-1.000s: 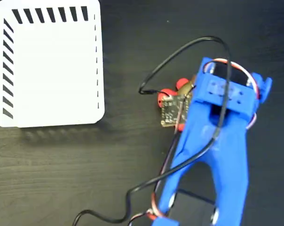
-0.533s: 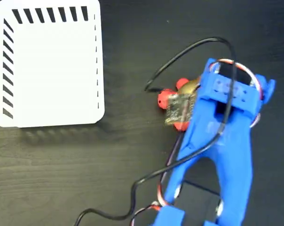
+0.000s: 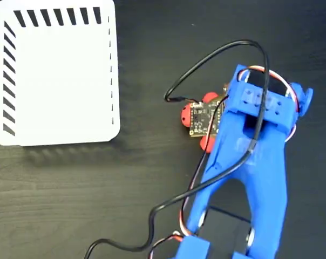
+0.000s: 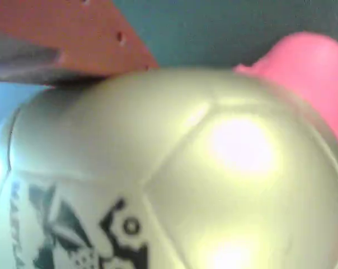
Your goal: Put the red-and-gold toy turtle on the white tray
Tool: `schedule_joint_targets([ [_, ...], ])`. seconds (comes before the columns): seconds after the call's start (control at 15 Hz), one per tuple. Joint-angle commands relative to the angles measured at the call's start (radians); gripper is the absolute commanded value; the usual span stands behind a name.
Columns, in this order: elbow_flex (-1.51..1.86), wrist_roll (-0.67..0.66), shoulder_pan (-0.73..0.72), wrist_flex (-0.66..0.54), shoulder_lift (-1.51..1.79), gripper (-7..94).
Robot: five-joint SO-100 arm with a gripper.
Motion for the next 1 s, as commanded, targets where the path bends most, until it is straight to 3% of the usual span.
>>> schedule_joint_targets([
  [0.0, -0.018, 0.009, 0.005, 0.017, 0.035, 0],
  [0.2, -0.017, 0.025, 0.009, 0.025, 0.054, 0],
  [0.47, -0.364, 0.158, -0.018, 0.347, 0.118, 0],
  [0.6, -0.523, 0.244, -0.077, 0.451, 0.149, 0],
  [0.93, -0.643, 0.405, -0.284, 0.457, 0.193, 0],
])
